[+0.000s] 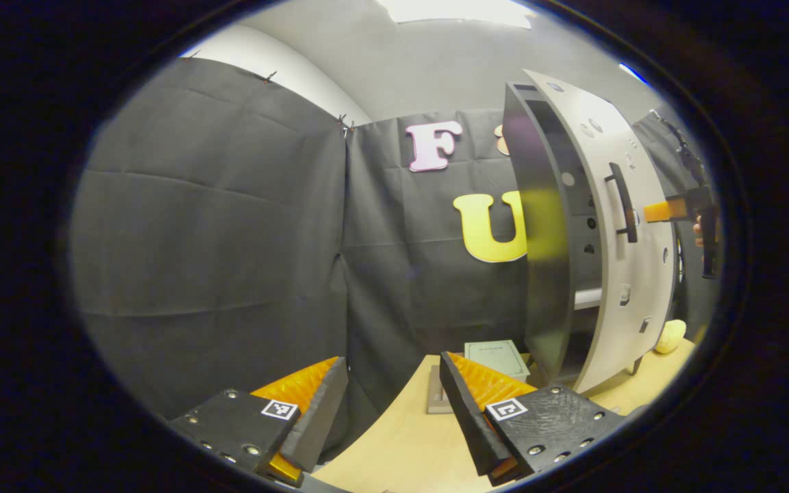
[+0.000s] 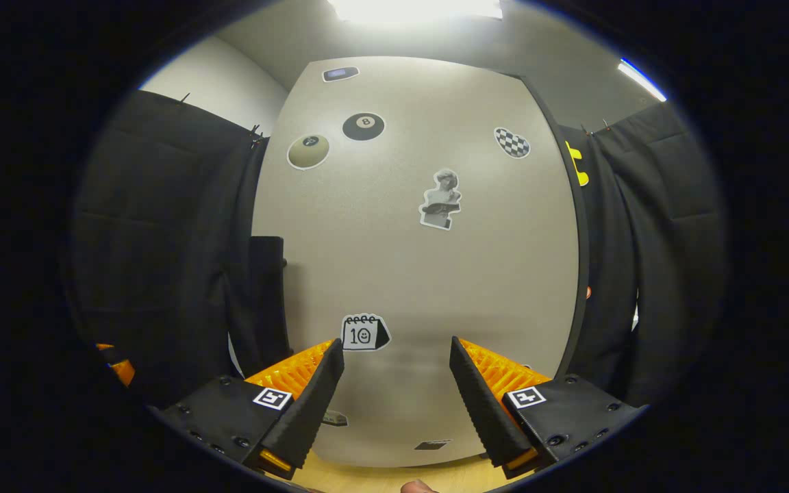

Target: Open the cabinet door with the right hand, grasp the bottle in the cabinet with the left hand and place it on the coaster, then close the cabinet door with the right hand.

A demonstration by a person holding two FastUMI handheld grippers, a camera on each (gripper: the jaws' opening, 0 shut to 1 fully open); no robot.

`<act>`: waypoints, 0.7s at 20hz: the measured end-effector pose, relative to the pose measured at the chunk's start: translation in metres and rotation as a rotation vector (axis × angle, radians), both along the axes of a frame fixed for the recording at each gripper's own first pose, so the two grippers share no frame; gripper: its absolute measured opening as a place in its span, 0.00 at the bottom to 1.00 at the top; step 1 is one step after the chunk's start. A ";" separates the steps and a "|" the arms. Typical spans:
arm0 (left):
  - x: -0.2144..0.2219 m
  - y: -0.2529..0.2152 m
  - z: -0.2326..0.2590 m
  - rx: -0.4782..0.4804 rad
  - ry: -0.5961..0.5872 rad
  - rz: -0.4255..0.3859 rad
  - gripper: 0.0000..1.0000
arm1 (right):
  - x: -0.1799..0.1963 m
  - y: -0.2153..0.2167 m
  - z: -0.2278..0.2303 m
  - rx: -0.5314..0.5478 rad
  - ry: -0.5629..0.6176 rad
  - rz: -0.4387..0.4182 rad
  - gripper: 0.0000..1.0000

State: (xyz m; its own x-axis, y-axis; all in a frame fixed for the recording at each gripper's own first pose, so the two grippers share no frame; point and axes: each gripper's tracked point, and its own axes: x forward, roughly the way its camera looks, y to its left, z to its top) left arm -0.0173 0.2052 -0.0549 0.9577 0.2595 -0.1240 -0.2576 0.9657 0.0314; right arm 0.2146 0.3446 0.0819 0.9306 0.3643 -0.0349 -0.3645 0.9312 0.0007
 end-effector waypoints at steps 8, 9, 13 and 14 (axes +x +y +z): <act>0.034 -0.130 0.056 0.010 -0.070 -0.116 0.84 | -0.117 -0.218 0.018 -0.056 -0.023 -0.037 0.94; 0.037 -0.149 0.063 0.005 -0.076 -0.134 0.82 | -0.126 -0.250 0.017 -0.060 -0.026 -0.053 0.96; 0.043 -0.212 0.081 -0.023 -0.097 -0.181 0.82 | -0.151 -0.366 0.007 -0.071 -0.029 -0.118 0.94; 0.043 -0.225 0.085 -0.026 -0.096 -0.188 0.82 | -0.157 -0.394 0.001 -0.073 -0.024 -0.126 0.96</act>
